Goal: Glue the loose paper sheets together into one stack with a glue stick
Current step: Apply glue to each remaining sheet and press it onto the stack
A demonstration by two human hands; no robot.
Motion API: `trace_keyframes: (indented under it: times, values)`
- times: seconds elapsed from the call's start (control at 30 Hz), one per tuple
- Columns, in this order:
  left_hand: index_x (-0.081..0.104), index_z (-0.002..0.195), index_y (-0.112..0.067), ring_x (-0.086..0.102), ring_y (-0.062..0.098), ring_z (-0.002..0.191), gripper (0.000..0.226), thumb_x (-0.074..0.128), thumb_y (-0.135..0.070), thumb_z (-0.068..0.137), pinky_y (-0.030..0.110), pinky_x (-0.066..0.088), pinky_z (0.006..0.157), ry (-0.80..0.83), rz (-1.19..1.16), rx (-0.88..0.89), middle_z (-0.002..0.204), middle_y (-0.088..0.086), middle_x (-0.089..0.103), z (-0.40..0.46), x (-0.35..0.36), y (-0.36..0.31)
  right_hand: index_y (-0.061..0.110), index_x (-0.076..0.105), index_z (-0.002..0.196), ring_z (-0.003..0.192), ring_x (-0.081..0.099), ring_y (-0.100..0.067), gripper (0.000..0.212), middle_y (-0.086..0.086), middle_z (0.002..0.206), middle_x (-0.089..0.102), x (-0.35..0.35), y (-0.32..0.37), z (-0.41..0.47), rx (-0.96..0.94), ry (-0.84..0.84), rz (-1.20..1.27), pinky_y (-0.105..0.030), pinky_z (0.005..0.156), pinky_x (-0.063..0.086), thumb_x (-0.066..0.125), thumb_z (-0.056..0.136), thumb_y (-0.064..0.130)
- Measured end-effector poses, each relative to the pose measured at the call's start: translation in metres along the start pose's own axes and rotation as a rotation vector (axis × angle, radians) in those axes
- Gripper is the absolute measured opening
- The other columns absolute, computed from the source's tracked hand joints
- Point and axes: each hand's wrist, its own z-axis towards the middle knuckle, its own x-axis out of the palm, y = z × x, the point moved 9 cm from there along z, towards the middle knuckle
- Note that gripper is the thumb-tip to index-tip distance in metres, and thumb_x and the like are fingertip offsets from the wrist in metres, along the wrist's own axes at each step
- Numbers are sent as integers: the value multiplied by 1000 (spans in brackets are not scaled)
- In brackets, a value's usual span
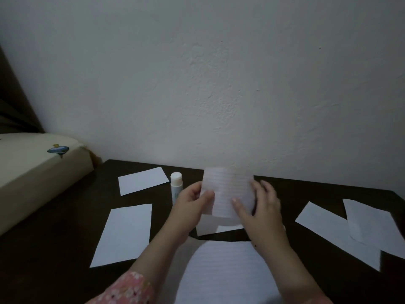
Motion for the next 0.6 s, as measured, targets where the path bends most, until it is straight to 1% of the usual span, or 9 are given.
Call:
trace_keyframes:
  times: [0.07, 0.13, 0.2, 0.27, 0.3, 0.37, 0.47, 0.53, 0.6]
  values:
    - [64, 116, -18, 66, 14, 104, 23, 54, -22, 96, 33, 49, 91, 9, -72, -35, 108, -4, 72, -1, -3, 4, 28, 28, 147, 123, 41, -15, 66, 4, 140, 39, -5, -19, 8, 138, 22, 181, -36, 90, 48, 56, 90, 47]
    - [64, 116, -21, 66, 12, 104, 23, 53, -22, 96, 32, 49, 92, 1, -91, -63, 108, -6, 72, -1, -7, 9, 24, 35, 144, 104, 54, -12, 57, 4, 117, 57, -7, -29, 13, 203, 61, 278, -25, 74, 47, 58, 93, 34]
    - [66, 110, -26, 65, 10, 102, 19, 55, -24, 95, 30, 50, 91, -14, -48, -86, 105, -10, 72, -2, -9, 13, 22, 45, 137, 92, 58, -10, 46, 6, 99, 61, -11, -35, 14, 224, 44, 267, -25, 70, 46, 59, 94, 26]
    - [64, 103, -31, 64, 11, 98, 12, 58, -27, 93, 26, 52, 84, -67, 162, -82, 104, -7, 70, -2, -15, 15, 23, 50, 132, 86, 56, -6, 39, 9, 92, 58, -12, -36, 15, 219, 15, 236, -23, 65, 45, 59, 94, 22]
    - [61, 106, -31, 63, 10, 93, 14, 60, -29, 92, 23, 52, 78, -105, 321, -75, 101, -5, 68, -3, -17, 15, 23, 51, 131, 84, 54, -5, 37, 10, 92, 57, -12, -35, 16, 211, 4, 216, -20, 62, 43, 58, 94, 21]
    - [51, 126, -28, 59, 8, 83, 40, 65, -30, 88, 18, 48, 63, -169, 523, -65, 94, -6, 62, -3, -20, 17, 23, 53, 130, 89, 54, -7, 36, 5, 101, 59, -9, -32, 18, 204, -5, 163, -17, 60, 40, 58, 95, 20]
    - [36, 137, -29, 59, 8, 79, 63, 71, -27, 84, 15, 43, 58, -199, 539, -80, 89, -5, 60, -4, -23, 24, 22, 54, 130, 94, 52, -9, 36, -1, 113, 60, -2, -32, 21, 204, 33, 69, -17, 62, 39, 58, 94, 19]
    - [36, 135, -31, 60, 10, 78, 63, 71, -27, 84, 16, 45, 59, -199, 553, -75, 88, -3, 60, -3, -25, 28, 21, 54, 131, 97, 52, -11, 37, -3, 117, 59, 3, -34, 22, 215, 68, -6, -21, 71, 42, 59, 94, 19]
    - [44, 127, -33, 60, 9, 77, 50, 70, -28, 85, 15, 45, 60, -196, 586, -54, 87, -4, 60, -1, -25, 28, 20, 54, 131, 105, 55, -15, 37, -4, 120, 59, 9, -34, 22, 205, 94, -83, -24, 78, 45, 59, 94, 20]
